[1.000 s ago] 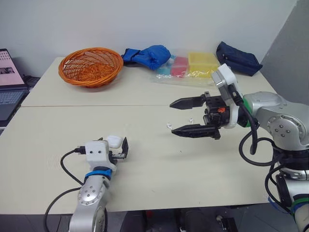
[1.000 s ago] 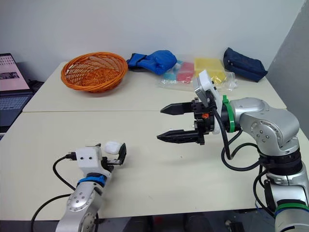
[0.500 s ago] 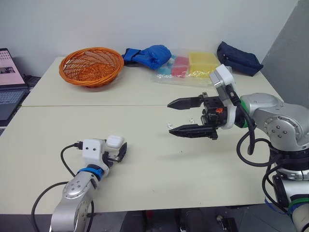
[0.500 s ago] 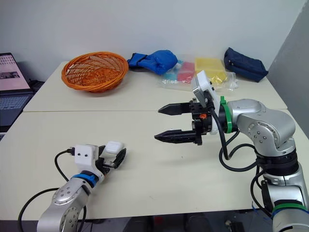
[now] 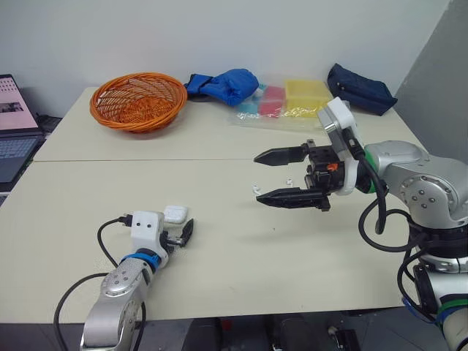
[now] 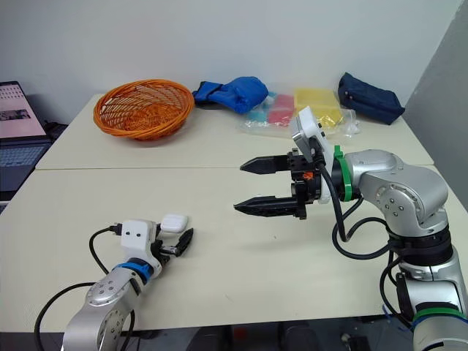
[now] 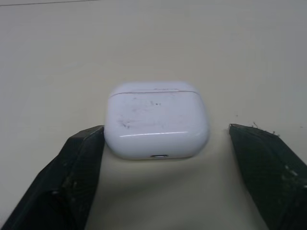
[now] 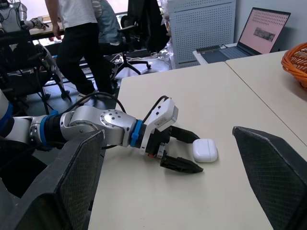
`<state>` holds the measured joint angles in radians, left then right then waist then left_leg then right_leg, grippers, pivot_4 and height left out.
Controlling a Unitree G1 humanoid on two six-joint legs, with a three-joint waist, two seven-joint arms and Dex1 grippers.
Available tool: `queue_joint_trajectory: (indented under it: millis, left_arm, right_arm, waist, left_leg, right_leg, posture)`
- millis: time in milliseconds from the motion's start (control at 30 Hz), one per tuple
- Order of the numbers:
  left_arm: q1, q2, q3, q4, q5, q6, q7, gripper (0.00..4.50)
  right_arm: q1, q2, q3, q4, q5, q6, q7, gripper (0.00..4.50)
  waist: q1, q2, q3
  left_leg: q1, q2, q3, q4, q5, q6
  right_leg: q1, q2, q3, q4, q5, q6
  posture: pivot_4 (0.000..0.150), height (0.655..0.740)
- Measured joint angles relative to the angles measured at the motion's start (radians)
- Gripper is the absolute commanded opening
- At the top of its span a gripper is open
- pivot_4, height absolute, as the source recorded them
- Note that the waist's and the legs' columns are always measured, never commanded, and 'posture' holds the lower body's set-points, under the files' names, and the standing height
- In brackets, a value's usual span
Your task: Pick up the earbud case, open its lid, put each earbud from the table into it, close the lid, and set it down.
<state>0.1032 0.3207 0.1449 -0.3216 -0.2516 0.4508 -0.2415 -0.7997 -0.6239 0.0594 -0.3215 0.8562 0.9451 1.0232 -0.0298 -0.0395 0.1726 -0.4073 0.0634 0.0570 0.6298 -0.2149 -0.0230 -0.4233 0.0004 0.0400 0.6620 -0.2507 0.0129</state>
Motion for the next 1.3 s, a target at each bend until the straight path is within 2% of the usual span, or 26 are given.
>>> queue_joint_trajectory:
  millis: [67, 333, 500, 567, 667, 733, 800, 867, 967, 1100, 1167, 1300]
  left_arm:
    - [0.000, -0.003, 0.003, 0.000, 0.002, -0.003, 0.004, 2.75]
    - [-0.001, 0.002, 0.011, 0.013, -0.006, -0.017, -0.027, 2.75]
    - [-0.121, 0.157, 0.005, 0.218, -0.001, -0.144, -0.227, 2.75]
    - [-0.232, 0.211, 0.004, 0.338, 0.005, -0.229, -0.307, 2.75]
    - [-0.492, 0.298, -0.033, 0.541, 0.033, -0.429, -0.487, 2.75]
    - [-0.647, 0.320, -0.065, 0.636, 0.063, -0.576, -0.575, 2.75]
    - [-0.735, 0.311, -0.099, 0.696, 0.086, -0.694, -0.628, 2.75]
    - [-0.781, 0.288, -0.129, 0.760, 0.115, -0.778, -0.652, 2.75]
    - [-0.895, 0.238, -0.201, 0.899, 0.193, -1.049, -0.673, 2.75]
    - [-0.991, 0.232, -0.237, 1.026, 0.241, -1.330, -0.687, 2.75]
    - [-1.024, 0.228, -0.245, 1.070, 0.257, -1.408, -0.685, 2.75]
    - [-1.104, 0.190, -0.283, 1.154, 0.294, -1.588, -0.671, 2.75]
  right_arm:
    - [0.000, 0.000, 0.000, 0.001, 0.000, -0.001, 0.000, 4.50]
    - [0.004, 0.003, 0.000, 0.002, -0.004, -0.017, 0.000, 4.50]
    - [0.043, -0.004, -0.006, 0.009, -0.016, -0.044, -0.003, 4.50]
    - [0.048, -0.010, -0.008, 0.016, -0.039, -0.060, -0.012, 4.50]
    - [0.068, -0.028, -0.030, 0.025, -0.059, -0.077, -0.031, 4.50]
    - [0.068, -0.034, -0.036, 0.028, -0.076, -0.074, -0.061, 4.50]
    - [0.063, -0.021, -0.046, 0.038, -0.086, -0.045, -0.114, 4.50]
    - [0.041, 0.022, -0.070, 0.058, -0.075, 0.002, -0.196, 4.50]
    - [-0.017, 0.075, -0.110, 0.084, -0.065, 0.062, -0.326, 4.50]
    - [-0.021, 0.045, -0.113, 0.092, -0.067, 0.107, -0.347, 4.50]
    - [-0.021, 0.040, -0.112, 0.094, -0.066, 0.127, -0.346, 4.50]
    - [-0.020, 0.131, -0.088, 0.132, -0.067, 0.151, -0.391, 4.50]
  waist:
    - [0.000, 0.000, 0.000]
    - [0.000, 0.000, 0.000]
    - [0.005, 0.000, 0.000]
    - [0.007, -0.001, 0.001]
    - [0.016, -0.003, 0.002]
    - [0.020, -0.003, 0.001]
    - [0.017, -0.002, 0.001]
    - [0.010, -0.002, 0.001]
    - [0.014, -0.002, 0.001]
    - [0.015, -0.002, 0.001]
    - [0.014, -0.002, 0.001]
    - [0.012, -0.002, 0.001]
  left_leg:
    - [0.000, 0.000, 0.000, 0.000, 0.000, 0.000]
    - [0.000, 0.000, 0.000, 0.000, 0.000, 0.000]
    - [0.000, -0.001, 0.000, 0.000, 0.000, 0.000]
    - [-0.002, -0.001, 0.000, 0.000, 0.000, 0.000]
    - [-0.006, -0.001, 0.001, 0.001, 0.000, 0.000]
    - [-0.007, -0.001, 0.003, 0.001, 0.000, 0.000]
    - [-0.008, -0.001, 0.004, 0.000, 0.000, 0.000]
    - [-0.011, -0.001, 0.005, 0.000, -0.001, 0.000]
    - [-0.026, -0.001, 0.003, 0.005, -0.001, 0.000]
    - [-0.026, -0.001, 0.003, 0.004, -0.001, 0.000]
    - [-0.026, -0.001, 0.003, 0.005, -0.001, 0.000]
    - [-0.026, -0.001, 0.003, 0.011, -0.001, 0.000]
  right_leg:
    - [0.000, 0.000, 0.000, 0.000, 0.001, 0.001]
    - [0.000, 0.000, 0.000, -0.001, 0.001, 0.003]
    - [0.000, 0.000, -0.002, 0.000, 0.000, -0.003]
    - [-0.001, 0.000, -0.003, -0.001, 0.000, -0.004]
    - [-0.004, 0.002, -0.004, -0.003, 0.002, -0.003]
    - [-0.004, 0.001, -0.004, -0.004, 0.006, -0.001]
    - [-0.005, 0.000, -0.001, -0.005, 0.006, 0.001]
    - [-0.008, 0.000, -0.001, -0.004, 0.006, 0.002]
    - [-0.023, 0.001, -0.002, 0.001, 0.006, 0.002]
    - [-0.023, 0.002, -0.002, 0.001, 0.006, 0.001]
    - [-0.023, 0.002, -0.003, 0.001, 0.006, 0.001]
    - [-0.021, 0.004, -0.003, 0.003, 0.006, 0.002]
  posture:
    - [0.150, 0.7400]
    - [0.150, 0.7400]
    - [0.150, 0.7400]
    - [0.150, 0.7400]
    - [0.150, 0.7400]
    - [0.150, 0.7400]
    - [0.150, 0.7400]
    - [0.150, 0.7400]
    - [0.150, 0.7400]
    - [0.150, 0.7400]
    - [0.150, 0.7400]
    - [0.150, 0.7400]
